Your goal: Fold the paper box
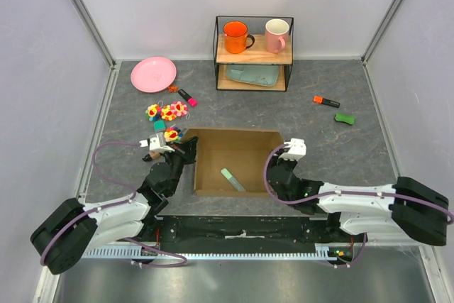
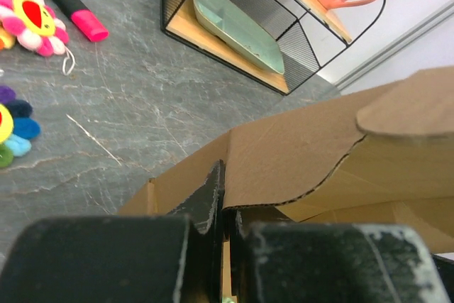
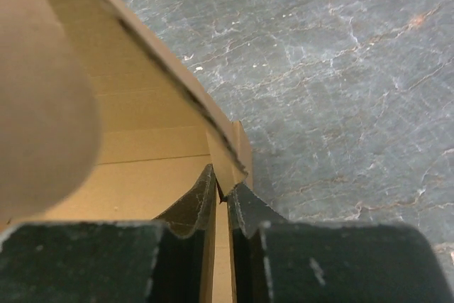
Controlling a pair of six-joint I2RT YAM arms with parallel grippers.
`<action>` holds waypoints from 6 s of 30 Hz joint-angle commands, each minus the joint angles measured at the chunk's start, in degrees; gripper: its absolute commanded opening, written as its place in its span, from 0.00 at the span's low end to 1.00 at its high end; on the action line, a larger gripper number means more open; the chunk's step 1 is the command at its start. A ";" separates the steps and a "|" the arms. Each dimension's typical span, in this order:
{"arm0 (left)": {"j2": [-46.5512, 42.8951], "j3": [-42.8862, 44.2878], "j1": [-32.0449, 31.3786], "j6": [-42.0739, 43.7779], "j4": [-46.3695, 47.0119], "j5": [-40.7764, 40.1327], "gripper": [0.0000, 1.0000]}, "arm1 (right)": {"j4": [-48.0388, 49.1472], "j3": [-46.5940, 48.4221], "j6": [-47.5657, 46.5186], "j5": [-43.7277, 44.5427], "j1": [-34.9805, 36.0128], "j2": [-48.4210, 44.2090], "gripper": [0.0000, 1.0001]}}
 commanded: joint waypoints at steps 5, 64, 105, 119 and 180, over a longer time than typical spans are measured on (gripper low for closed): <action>12.86 3.47 0.18 20.65 16.95 -3.03 0.03 | 11.43 3.78 -13.57 -0.42 -3.59 10.95 0.09; 33.79 9.28 -4.74 46.25 41.93 -14.63 0.09 | 12.83 4.05 -24.73 -6.84 -10.36 1.64 0.49; 32.82 9.10 -5.09 45.72 41.23 -20.34 0.09 | 7.11 4.60 -16.28 -11.76 -13.70 -0.10 0.74; 30.62 9.90 -5.09 44.14 34.81 -19.99 0.09 | 36.21 -4.56 -23.42 -19.13 -17.04 6.65 0.66; 32.21 10.34 -5.97 40.89 28.31 -25.44 0.15 | -14.30 14.22 -21.03 -22.48 -12.56 -24.88 0.73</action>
